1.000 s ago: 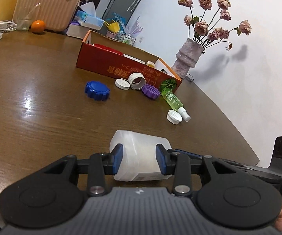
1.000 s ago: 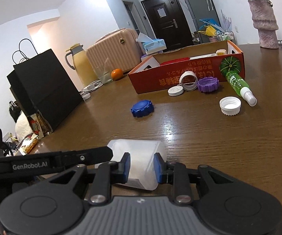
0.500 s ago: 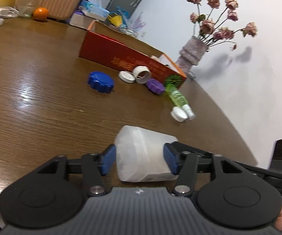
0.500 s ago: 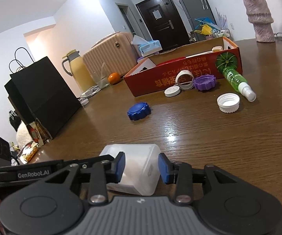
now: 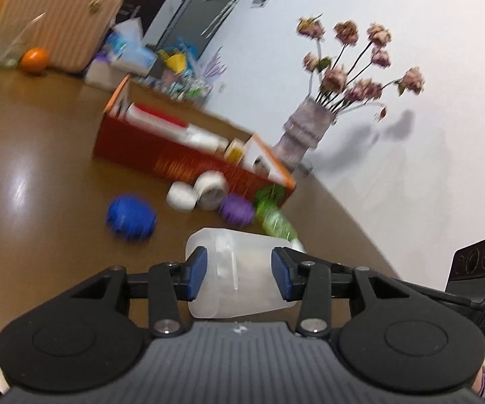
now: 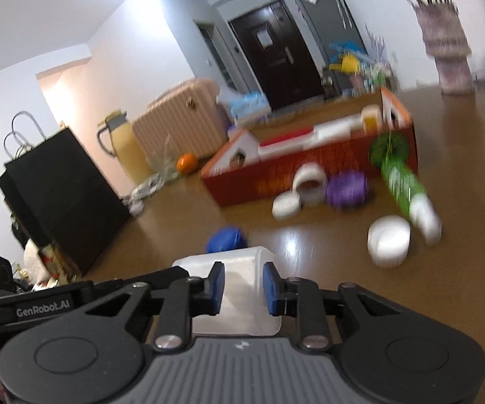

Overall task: Organize rigid objects
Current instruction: 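Lift the jug with both tools and lower it into the cardboard box, then open both tools to release the jug and withdraw from the box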

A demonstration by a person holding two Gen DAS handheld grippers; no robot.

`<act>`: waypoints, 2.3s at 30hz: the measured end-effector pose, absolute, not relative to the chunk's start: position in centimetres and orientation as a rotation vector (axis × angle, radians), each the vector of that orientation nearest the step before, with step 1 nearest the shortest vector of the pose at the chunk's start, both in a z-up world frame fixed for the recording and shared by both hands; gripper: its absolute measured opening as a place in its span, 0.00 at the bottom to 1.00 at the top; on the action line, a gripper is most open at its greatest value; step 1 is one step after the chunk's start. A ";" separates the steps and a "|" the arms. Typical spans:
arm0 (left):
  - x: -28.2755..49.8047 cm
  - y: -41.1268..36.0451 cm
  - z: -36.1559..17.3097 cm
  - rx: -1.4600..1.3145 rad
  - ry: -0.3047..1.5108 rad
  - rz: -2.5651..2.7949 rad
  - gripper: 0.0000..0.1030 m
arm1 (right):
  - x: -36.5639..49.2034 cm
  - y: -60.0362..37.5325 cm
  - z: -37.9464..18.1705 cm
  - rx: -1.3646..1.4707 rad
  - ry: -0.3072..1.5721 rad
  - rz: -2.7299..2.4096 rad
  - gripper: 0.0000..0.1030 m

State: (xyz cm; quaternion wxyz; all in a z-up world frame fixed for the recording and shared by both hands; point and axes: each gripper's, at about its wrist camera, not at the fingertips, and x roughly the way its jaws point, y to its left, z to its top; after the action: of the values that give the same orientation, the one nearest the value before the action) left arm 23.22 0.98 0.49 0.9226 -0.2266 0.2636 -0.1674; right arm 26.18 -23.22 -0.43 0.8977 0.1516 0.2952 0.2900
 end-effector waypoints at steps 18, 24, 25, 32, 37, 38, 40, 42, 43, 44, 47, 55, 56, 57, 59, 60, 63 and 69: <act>46.8 2.1 2.8 -0.455 0.633 -0.347 0.41 | 49.8 -21.8 4.4 0.330 0.642 0.517 0.22; 50.5 2.9 -0.8 -0.500 0.771 -0.318 0.41 | 53.7 -20.8 0.7 0.306 0.774 0.482 0.22; 50.8 3.1 -1.4 -0.502 0.784 -0.312 0.41 | 53.9 -20.6 0.1 0.306 0.794 0.477 0.22; 51.1 3.7 -2.6 -0.532 0.795 -0.317 0.42 | 54.2 -19.6 -1.6 0.258 0.852 0.470 0.25; 49.4 4.3 -0.3 -0.491 0.755 -0.286 0.51 | 53.3 -19.2 -0.6 0.172 0.813 0.433 0.26; 48.9 4.5 0.4 -0.477 0.738 -0.284 0.54 | 53.0 -19.3 -0.2 0.164 0.802 0.427 0.26; 47.5 4.9 1.9 -0.434 0.683 -0.272 0.62 | 52.0 -20.1 0.8 0.163 0.779 0.422 0.30; 45.9 5.0 3.1 -0.348 0.629 -0.226 0.68 | 50.7 -20.8 2.1 0.169 0.748 0.419 0.33; 45.1 4.9 3.6 -0.310 0.610 -0.196 0.69 | 50.0 -21.2 2.7 0.163 0.729 0.416 0.36; 44.3 4.9 3.9 -0.280 0.597 -0.173 0.69 | 49.2 -21.4 3.3 0.146 0.709 0.412 0.37; 41.7 4.9 4.8 -0.219 0.565 -0.136 0.74 | 46.4 -21.7 5.2 0.076 0.641 0.402 0.39; 33.1 4.2 7.4 -0.116 0.421 -0.075 0.90 | 37.7 -22.2 9.1 -0.062 0.404 0.364 0.54; 32.0 4.1 7.6 -0.110 0.407 -0.076 0.91 | 36.7 -22.3 9.3 -0.067 0.387 0.360 0.54; 30.7 3.9 7.8 -0.100 0.396 -0.076 0.96 | 35.6 -22.3 9.4 -0.076 0.370 0.356 0.54; 28.2 3.5 8.1 -0.084 0.374 -0.082 1.00 | 33.6 -22.3 9.2 -0.096 0.341 0.346 0.55; 26.9 3.3 8.2 -0.078 0.354 -0.100 1.00 | 32.6 -22.4 9.0 -0.107 0.331 0.340 0.56; 23.2 2.5 8.2 -0.052 0.306 -0.109 1.00 | 29.4 -22.6 7.9 -0.128 0.315 0.320 0.56; 16.9 1.7 6.2 -0.132 0.275 -0.068 1.00 | 23.7 -22.7 5.7 -0.148 0.298 0.321 0.63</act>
State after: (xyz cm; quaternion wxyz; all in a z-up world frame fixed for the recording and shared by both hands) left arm 16.92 1.65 6.18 0.9878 -0.0656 0.1368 -0.0339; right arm 23.75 -22.75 5.65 0.9734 -0.0732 0.1479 0.1589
